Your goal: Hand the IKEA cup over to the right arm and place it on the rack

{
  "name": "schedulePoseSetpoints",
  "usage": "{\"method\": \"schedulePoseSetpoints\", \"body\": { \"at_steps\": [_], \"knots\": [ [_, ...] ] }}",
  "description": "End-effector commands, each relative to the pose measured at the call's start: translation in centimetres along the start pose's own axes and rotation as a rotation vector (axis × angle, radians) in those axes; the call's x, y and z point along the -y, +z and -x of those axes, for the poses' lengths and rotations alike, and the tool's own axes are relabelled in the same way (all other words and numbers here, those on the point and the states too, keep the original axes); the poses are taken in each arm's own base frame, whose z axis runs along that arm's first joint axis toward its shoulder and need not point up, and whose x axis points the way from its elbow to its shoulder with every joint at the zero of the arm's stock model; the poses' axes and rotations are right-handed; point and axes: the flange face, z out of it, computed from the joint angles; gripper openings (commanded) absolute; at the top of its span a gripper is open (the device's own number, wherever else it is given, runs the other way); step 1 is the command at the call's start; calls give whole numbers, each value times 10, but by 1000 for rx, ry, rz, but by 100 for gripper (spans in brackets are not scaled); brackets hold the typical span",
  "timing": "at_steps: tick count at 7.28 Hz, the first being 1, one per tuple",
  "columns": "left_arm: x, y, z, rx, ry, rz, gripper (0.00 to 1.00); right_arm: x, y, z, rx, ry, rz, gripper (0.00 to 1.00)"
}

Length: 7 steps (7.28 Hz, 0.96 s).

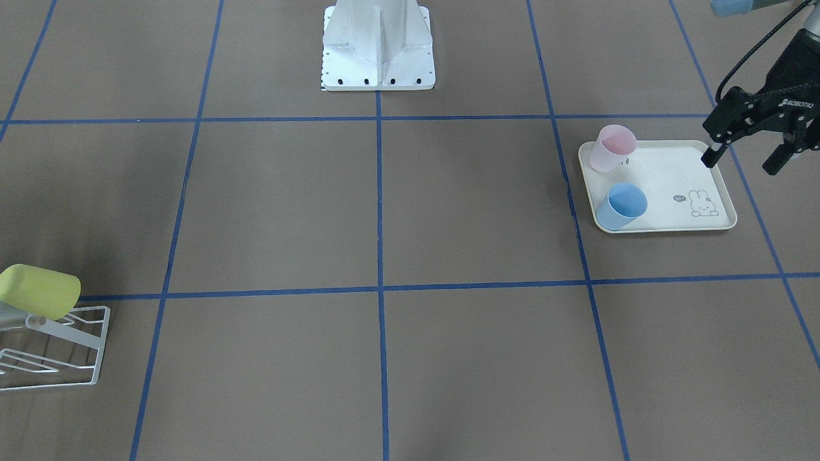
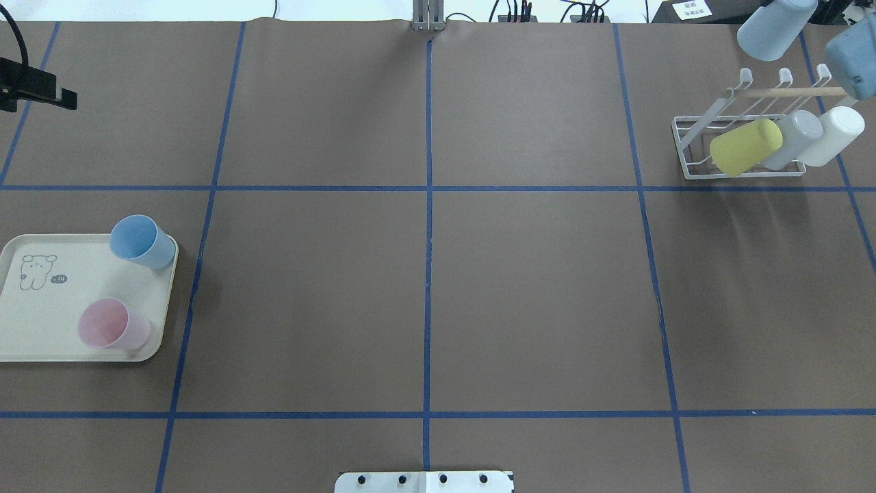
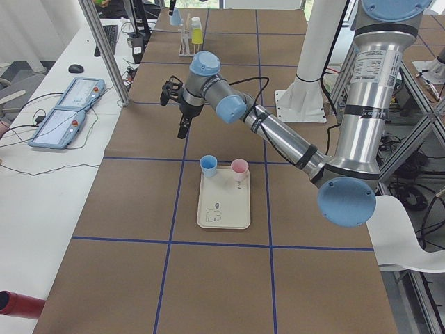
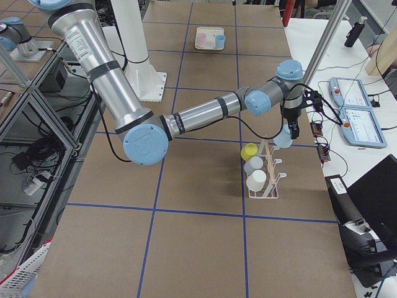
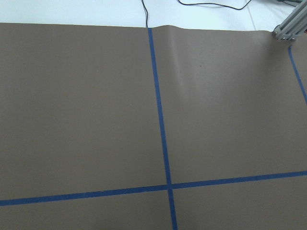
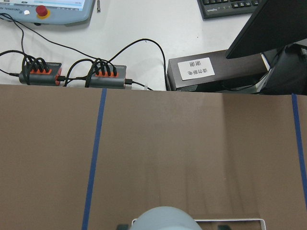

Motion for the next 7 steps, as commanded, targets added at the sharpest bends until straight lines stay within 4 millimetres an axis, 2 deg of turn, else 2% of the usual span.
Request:
{"method": "schedulePoseSetpoints", "body": {
  "at_steps": [1,2,4,5,6,7],
  "knots": [
    [-8,1,5,24,4,17,100,-3,21,-3,-10,5,31,23],
    [-8,1,6,24,4,17,100,2,21,4,-8,1,28,24],
    [-8,0,5,23,4,16,100,-3,32,8,-8,-5,45,24],
    [-9,1,6,25,1,18,100,-10,44,6,-18,-5,64,26],
    [-13,5,11,32,-12,30,100,-12,48,6,-20,-6,69,27],
    [-30,14,26,51,-31,64,100,-14,52,5,-22,-5,76,36]
  ]
}}
